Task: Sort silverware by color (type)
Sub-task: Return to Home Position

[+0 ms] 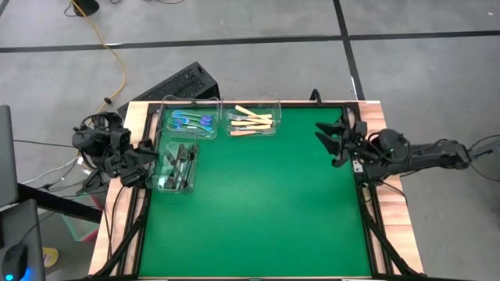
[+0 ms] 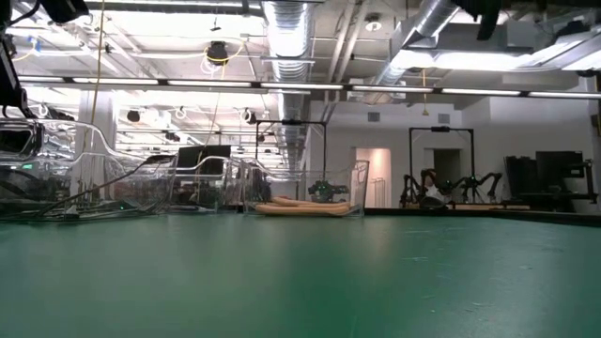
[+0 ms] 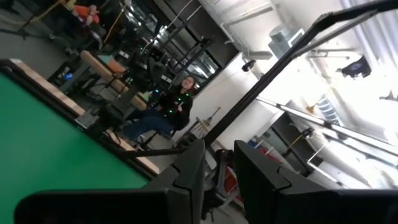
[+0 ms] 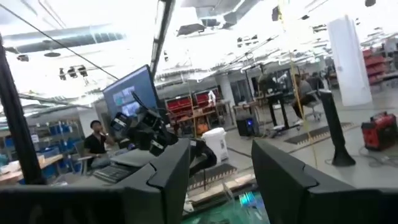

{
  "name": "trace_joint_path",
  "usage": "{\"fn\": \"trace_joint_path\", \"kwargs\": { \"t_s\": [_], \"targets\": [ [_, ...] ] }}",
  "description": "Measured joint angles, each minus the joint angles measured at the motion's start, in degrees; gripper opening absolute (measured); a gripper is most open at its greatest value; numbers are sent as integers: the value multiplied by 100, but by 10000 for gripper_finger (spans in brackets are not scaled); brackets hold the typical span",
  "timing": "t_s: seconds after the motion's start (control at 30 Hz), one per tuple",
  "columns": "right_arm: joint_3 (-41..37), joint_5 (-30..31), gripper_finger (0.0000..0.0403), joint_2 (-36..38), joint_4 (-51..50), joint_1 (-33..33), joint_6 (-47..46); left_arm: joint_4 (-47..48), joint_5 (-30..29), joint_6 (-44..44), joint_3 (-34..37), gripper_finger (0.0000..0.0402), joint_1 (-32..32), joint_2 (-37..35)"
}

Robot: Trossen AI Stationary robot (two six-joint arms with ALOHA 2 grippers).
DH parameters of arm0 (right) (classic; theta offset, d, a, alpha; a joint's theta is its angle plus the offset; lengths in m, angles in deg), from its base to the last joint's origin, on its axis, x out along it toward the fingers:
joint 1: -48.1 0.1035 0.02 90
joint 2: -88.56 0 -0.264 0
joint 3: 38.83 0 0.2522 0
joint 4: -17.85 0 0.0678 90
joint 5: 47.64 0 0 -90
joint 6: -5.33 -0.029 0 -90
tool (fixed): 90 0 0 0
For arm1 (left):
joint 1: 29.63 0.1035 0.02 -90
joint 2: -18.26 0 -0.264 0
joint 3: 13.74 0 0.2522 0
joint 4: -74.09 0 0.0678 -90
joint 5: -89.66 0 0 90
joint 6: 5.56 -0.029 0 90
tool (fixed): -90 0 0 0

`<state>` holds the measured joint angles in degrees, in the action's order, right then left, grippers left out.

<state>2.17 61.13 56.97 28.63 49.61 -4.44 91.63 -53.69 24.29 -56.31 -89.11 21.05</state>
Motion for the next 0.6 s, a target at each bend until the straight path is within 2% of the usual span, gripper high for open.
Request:
{"fn": "trace_joint_path", "kwargs": {
  "t_s": [0.2, 0.33, 0.43, 0.6],
  "targets": [
    [-825, 524, 191, 312, 620, 158, -256, 270, -74, -93, 1, 70, 2, -14],
    [-1453, 574, 191, 594, 1382, 205, -326, 1021, -151, 497, -1, 70, 2, -188],
    [-1887, 553, 191, 776, 1804, 261, -331, 1745, -428, 1019, -21, 70, 1, -276],
    [-2546, 554, 191, 1005, 2545, 297, -410, 2413, -515, 1583, -27, 70, 2, -267]
  ]
}}
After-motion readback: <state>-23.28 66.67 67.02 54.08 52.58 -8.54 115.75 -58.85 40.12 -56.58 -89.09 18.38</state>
